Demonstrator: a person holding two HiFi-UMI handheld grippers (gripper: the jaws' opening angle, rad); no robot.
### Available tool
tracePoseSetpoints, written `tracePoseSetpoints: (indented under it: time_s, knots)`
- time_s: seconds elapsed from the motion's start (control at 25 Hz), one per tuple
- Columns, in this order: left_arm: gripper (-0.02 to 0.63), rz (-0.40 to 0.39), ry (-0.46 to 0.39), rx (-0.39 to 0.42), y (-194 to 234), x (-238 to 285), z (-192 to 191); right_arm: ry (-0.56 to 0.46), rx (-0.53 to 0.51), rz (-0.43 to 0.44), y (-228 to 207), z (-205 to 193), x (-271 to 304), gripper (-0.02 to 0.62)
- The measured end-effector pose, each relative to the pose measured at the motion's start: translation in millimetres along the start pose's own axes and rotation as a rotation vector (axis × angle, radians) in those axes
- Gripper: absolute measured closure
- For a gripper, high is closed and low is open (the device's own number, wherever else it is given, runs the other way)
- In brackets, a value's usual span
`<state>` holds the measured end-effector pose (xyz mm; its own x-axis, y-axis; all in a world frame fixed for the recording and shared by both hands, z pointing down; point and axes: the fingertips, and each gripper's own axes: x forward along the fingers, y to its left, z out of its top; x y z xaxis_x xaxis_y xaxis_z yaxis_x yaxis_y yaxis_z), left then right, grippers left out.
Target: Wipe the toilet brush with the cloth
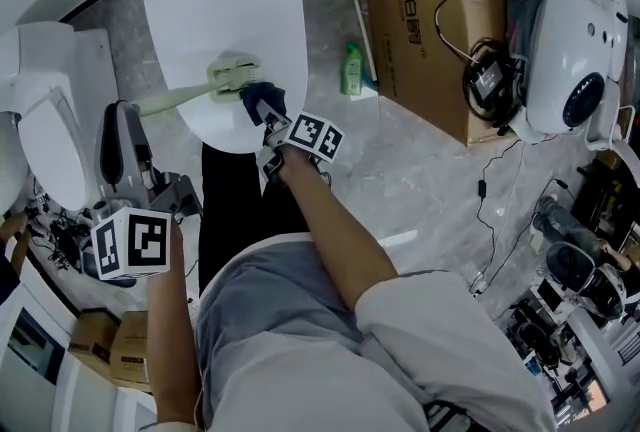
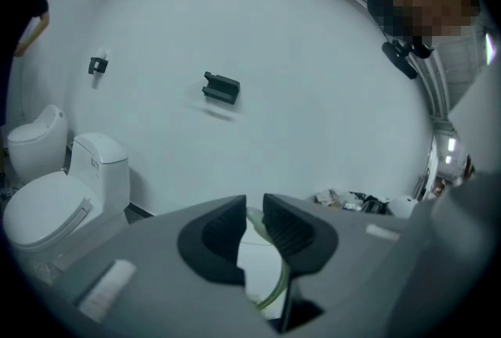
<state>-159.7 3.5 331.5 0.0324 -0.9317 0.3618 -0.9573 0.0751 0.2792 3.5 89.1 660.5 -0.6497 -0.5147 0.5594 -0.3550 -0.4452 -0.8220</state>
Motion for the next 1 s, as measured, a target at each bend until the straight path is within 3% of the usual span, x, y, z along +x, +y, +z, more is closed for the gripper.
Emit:
tracePoseSetpoints:
  time_s: [0.12,0.24,0.36,0.76,1.0]
  knots:
    - [0.606,-0.007,0.007,0.004,0.5,1.5,-0.7,0.011,-0.063,-0.088,-10.6,2.3,3.6,0.509]
    - [0.606,-0.011,0.010,0.004,1.7,2.5,-1.3,0.049,-0.239,-0.236,-17.7,7.6,2.3,0.509]
    - [0.606,-0.014,0.009,-0.002,2.0,1.5,-1.4,0.082,-0.406,-0.297,-7.3,13.2,-0.7,0.509]
    - [0.606,-0.051,0.008,-0.015,0.1,-4.3,-1.1,0.146,-0.488,-0.189,30.5,8.2,-12.2,0.508]
    - [0.606,-0.091,0.001,0.010,-3.8,-13.1,1.4,0.211,-0.669,-0.172,56.0,8.6,-32.6,0.508]
